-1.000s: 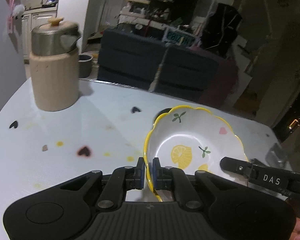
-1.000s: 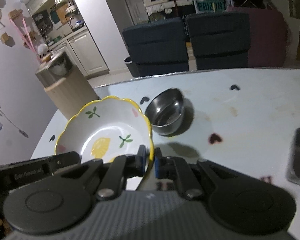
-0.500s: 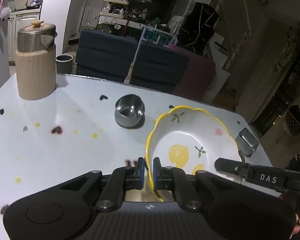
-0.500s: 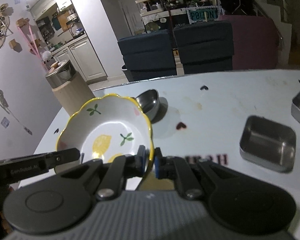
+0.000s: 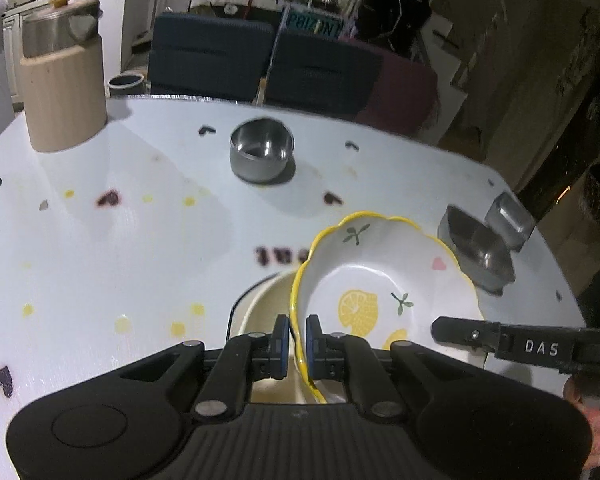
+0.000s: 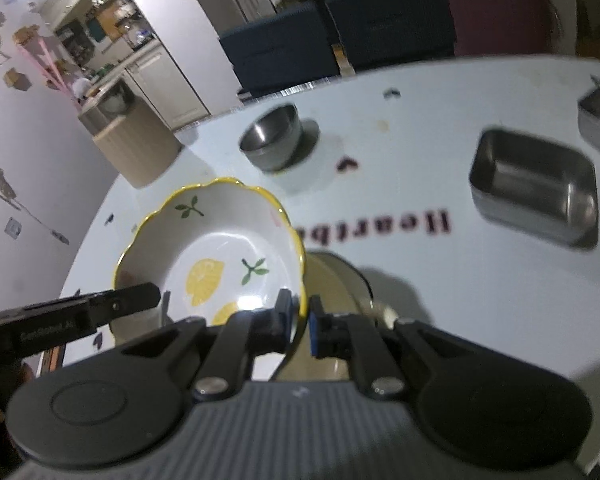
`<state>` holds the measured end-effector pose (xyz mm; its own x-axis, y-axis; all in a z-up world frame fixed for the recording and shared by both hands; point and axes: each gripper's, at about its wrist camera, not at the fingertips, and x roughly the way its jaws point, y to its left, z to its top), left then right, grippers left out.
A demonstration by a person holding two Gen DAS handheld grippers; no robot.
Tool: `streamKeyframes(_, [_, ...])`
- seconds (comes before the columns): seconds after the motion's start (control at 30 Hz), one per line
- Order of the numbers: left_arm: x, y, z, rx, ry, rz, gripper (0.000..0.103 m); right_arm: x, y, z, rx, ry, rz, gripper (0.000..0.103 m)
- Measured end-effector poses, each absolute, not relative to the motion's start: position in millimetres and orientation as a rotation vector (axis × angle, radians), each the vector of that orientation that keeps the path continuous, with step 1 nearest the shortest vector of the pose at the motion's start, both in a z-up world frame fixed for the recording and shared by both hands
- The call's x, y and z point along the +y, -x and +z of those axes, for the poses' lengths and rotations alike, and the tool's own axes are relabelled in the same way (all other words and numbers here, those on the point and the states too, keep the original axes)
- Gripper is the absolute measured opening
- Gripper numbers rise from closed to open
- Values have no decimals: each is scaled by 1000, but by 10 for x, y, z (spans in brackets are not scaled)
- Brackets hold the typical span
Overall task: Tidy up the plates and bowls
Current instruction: 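Lift the lemon-print bowl with both tools and carry it over the cream bowl, then lower the lemon-print bowl into the cream bowl with both tools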
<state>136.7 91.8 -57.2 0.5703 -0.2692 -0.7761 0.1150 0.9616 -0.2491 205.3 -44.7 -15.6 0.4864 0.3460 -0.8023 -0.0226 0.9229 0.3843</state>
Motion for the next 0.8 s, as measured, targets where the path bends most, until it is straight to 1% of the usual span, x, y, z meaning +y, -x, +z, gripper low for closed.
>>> streamKeyframes(0.4, [868, -1364, -786, 1012, 127, -217, 8, -424, -1978, -338, 1133, -322, 207, 10])
streamKeyframes(0.8, [844, -1388, -873, 1045, 92, -208, 9, -363, -2024, -428, 1195, -316, 189, 10])
